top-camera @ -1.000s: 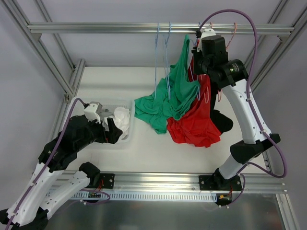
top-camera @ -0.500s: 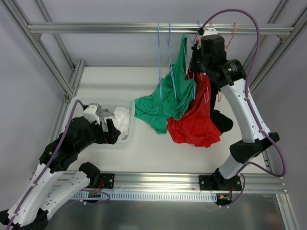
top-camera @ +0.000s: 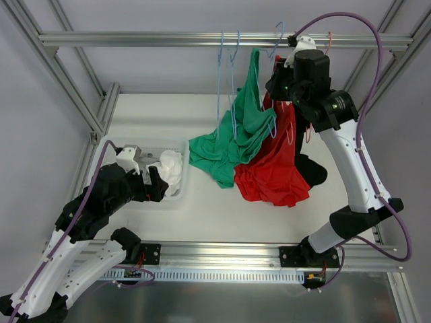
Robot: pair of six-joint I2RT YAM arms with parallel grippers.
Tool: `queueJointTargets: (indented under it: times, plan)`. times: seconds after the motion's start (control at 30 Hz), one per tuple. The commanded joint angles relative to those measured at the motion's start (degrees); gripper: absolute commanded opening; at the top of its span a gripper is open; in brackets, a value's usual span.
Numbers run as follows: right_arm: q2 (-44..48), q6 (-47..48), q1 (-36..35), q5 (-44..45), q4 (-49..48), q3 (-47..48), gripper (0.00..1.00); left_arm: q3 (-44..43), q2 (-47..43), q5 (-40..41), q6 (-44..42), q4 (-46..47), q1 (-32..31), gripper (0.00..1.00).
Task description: Remove the tank top from the hanger
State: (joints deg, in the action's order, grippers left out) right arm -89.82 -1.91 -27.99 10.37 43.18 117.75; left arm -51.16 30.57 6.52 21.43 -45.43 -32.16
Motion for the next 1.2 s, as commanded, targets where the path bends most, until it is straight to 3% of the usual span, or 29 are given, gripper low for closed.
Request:
queueJointTargets:
  times: [0.0,0.33,0.63,0.8,0.93,1.03,1.07,1.1,1.17]
  plan:
    - [4.92,0.42,0.04,-0.88,-8.81,0.02,0.00,0.35,-0.51,0.77,0.01,0.52,0.43,0.99]
    - [8.60,2.09,0.13,-4.48,-9.61,-3.66,0.00,0.18,-1.65,0.86,0.10,0.52,0.35,0.99]
    - [29.68,0.33,-0.49,-11.76,-10.57,-24.11,0.00,-0.70,-4.37,-3.61,-1.48,2.62,0.43,0.99]
    - [44.25,1.39,-0.49,-16.07,-3.47,-31.79,0.00,-6.74,0.88,-11.52,-1.66,8.24,0.43,0.99]
    - [52.61,4.19,-0.49,-22.66,10.39,-33.12,0.00,-13.69,8.52,-18.20,-1.04,15.53,-0.79,0.99]
    - [58.15,4.11,-0.40,-27.67,18.48,-32.50,0.00,-21.33,15.89,-14.72,-2.61,18.88,-9.03,0.99]
    - [59.31,3.94,-0.49,-28.56,20.43,-31.98,0.00,-23.62,18.02,-11.83,-3.84,19.23,-17.67,0.99]
    - [60.28,3.76,-0.49,-29.78,21.93,-30.23,0.00,-28.42,20.47,-3.79,-5.33,19.59,-22.46,0.99]
    - [62.47,2.80,-0.40,-29.97,25.72,-28.03,0.00,-33.46,28.29,4.42,-10.69,20.20,-31.34,0.99]
